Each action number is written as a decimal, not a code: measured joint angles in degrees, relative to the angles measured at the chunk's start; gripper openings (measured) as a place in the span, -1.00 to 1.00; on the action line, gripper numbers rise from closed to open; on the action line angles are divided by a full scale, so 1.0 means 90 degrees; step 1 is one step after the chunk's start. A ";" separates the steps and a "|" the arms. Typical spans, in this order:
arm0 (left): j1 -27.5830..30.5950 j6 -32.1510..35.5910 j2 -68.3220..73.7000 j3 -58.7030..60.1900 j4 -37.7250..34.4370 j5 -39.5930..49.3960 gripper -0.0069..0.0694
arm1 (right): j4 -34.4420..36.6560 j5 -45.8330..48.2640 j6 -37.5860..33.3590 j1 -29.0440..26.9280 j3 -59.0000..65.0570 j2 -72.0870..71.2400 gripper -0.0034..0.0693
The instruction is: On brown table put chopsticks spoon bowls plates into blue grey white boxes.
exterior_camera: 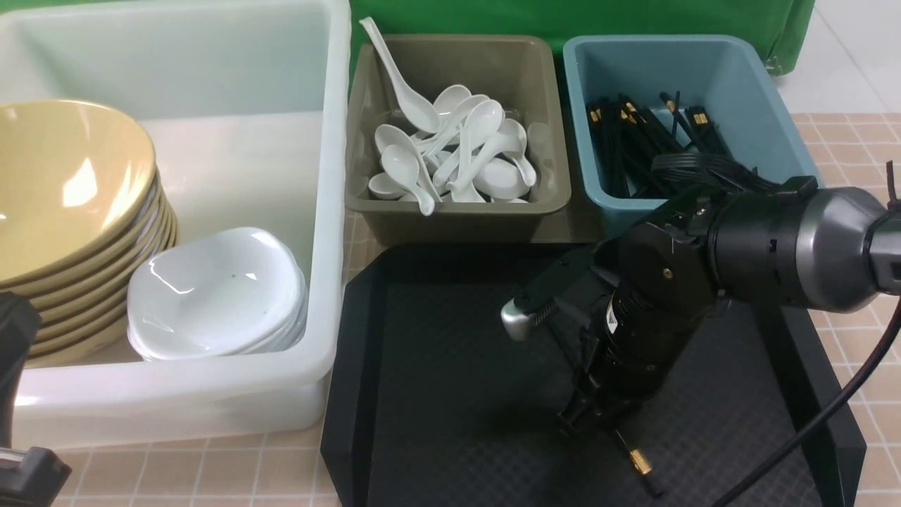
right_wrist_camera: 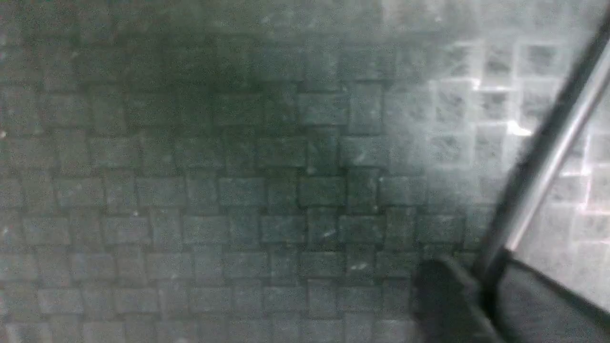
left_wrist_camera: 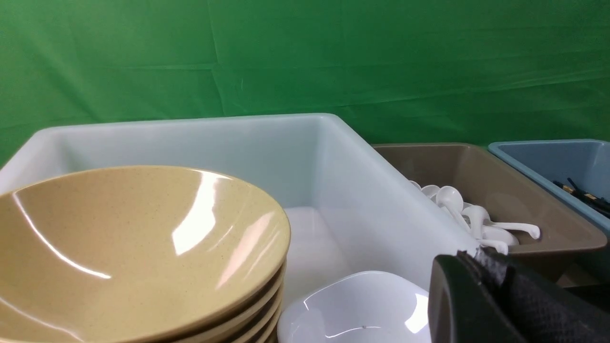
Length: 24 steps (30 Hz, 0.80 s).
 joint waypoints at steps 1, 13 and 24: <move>0.0000 0.0000 0.0000 0.0000 0.0000 0.0000 -0.84 | 0.0046 0.0069 -0.0090 0.0000 -0.0027 -0.0016 -0.64; 0.0000 0.0000 0.0000 0.0000 0.0000 0.0000 -0.84 | -0.0268 -0.1585 -0.0825 -0.0903 -0.1412 -0.2044 -0.70; 0.0000 0.0000 0.0000 0.0000 0.0000 0.0084 -0.84 | -0.0383 -0.3226 0.0429 -0.2481 -0.1493 -0.0743 -0.23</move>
